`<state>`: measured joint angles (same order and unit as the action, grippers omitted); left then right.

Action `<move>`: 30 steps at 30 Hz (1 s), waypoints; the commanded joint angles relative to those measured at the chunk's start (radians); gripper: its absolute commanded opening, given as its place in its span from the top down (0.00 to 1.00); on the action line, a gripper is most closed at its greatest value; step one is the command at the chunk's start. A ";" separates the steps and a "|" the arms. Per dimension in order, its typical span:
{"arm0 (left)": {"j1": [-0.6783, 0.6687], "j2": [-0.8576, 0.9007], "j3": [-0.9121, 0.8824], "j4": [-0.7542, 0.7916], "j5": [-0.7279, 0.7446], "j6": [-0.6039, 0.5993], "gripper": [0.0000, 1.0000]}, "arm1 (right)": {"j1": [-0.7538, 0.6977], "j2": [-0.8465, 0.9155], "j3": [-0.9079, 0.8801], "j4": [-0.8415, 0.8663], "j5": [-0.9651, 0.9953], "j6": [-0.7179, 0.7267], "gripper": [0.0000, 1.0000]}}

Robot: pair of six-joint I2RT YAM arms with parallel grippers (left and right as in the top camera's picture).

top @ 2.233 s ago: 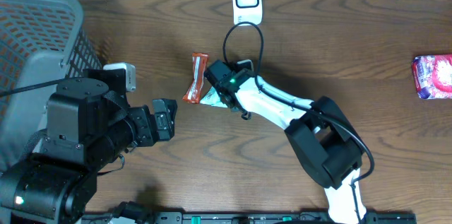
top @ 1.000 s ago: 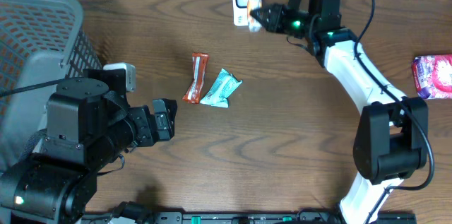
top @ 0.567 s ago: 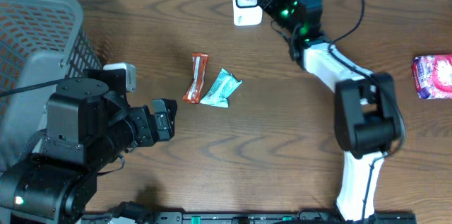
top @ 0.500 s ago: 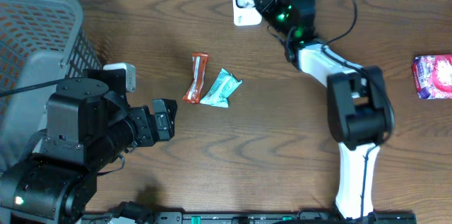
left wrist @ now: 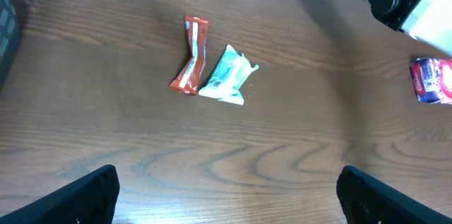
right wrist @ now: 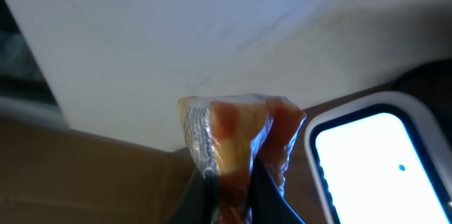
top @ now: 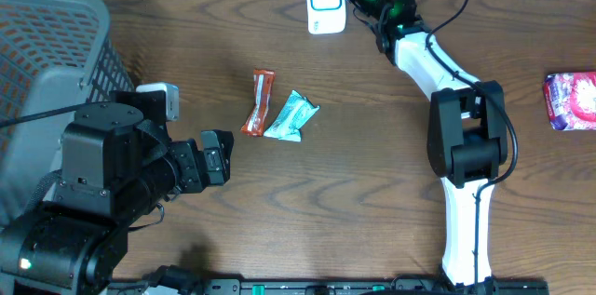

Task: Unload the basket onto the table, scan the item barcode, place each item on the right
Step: 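Hold the orange-white box up to the white scanner, then carry the orange-white box to the right table edge and release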

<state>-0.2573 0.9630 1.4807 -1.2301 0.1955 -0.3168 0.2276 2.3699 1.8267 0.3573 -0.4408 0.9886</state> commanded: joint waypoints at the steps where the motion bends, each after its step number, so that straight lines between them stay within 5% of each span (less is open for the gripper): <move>1: -0.002 -0.003 0.003 0.000 -0.010 0.002 0.02 | 0.007 -0.022 0.023 -0.090 0.070 -0.069 0.99; 13: -0.002 -0.003 0.003 0.000 -0.010 0.002 0.02 | -0.114 -0.109 0.023 -0.261 -0.011 -0.247 0.99; 19: -0.002 -0.003 0.003 0.000 -0.010 0.002 0.02 | -0.305 -0.262 0.023 -0.533 -0.016 -0.341 0.99; 25: -0.002 -0.003 0.003 0.000 -0.010 0.002 0.02 | -0.494 -0.343 0.023 -1.030 0.310 -0.689 0.99; 30: -0.002 -0.003 0.003 0.000 -0.010 0.002 0.02 | -0.612 -0.309 0.022 -1.253 0.573 -0.834 0.99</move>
<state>-0.2573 0.9630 1.4803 -1.2304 0.1955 -0.3168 -0.3454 2.0171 1.8530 -0.8459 -0.0830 0.3305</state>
